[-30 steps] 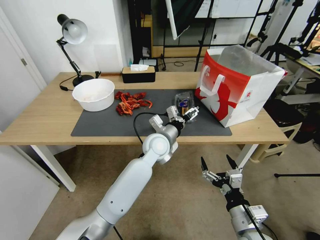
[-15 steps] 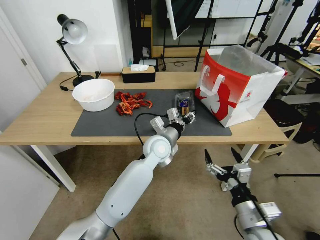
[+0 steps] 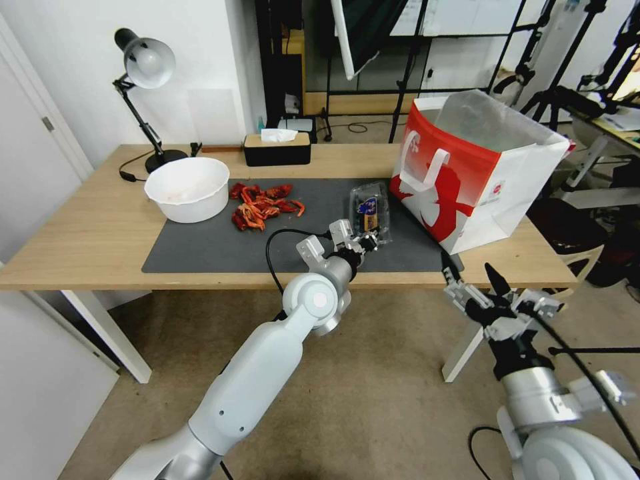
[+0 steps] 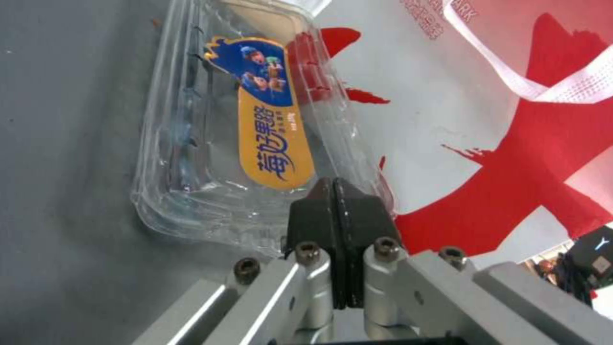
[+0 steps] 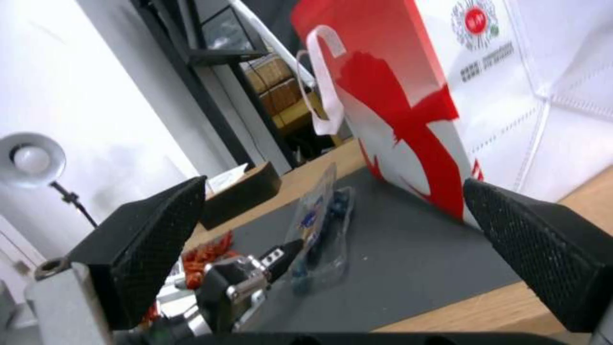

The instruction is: Close the takeout container lid, then place the container into the takeout bag.

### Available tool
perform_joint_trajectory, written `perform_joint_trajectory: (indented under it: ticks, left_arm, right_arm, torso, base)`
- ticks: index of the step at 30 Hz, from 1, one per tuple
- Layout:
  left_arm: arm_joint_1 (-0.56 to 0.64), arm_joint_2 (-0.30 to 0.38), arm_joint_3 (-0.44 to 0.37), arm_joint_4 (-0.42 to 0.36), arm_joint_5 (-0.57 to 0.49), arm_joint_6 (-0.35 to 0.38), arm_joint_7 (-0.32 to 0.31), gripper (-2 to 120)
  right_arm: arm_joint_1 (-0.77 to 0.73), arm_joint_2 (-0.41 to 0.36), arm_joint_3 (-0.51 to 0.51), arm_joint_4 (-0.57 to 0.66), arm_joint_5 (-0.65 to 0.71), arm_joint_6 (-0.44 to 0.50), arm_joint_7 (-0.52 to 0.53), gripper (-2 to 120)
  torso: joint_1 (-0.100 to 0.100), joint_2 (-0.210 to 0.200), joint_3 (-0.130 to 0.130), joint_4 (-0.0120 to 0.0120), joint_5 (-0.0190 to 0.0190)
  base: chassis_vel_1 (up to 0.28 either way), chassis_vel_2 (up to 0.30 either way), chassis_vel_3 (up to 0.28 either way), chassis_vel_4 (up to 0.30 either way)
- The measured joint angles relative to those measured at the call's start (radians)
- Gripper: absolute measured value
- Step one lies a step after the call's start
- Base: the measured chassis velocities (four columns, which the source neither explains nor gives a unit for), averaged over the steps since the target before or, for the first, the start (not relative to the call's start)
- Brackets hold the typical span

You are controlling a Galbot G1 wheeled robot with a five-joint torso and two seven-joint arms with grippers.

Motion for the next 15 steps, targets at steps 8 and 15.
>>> perform_joint_trajectory:
  ticks: [8, 15]
  left_arm:
    - [-0.007, 0.000, 0.000, 0.008, -0.001, -0.002, 0.004, 0]
    - [-0.011, -0.001, 0.001, 0.014, -0.001, -0.005, 0.005, 0]
  right_arm:
    - [0.093, -0.040, -0.018, -0.039, 0.197, -0.060, 0.089, 100]
    - [0.201, -0.096, -0.041, -0.119, 0.321, -0.105, 0.162, 100]
  torso:
    - [0.000, 0.000, 0.000, 0.0000, -0.0001]
    - [0.000, 0.000, 0.000, 0.0000, 0.0000]
  base:
    - [0.000, 0.000, 0.000, 0.000]
    - [0.000, 0.000, 0.000, 0.000]
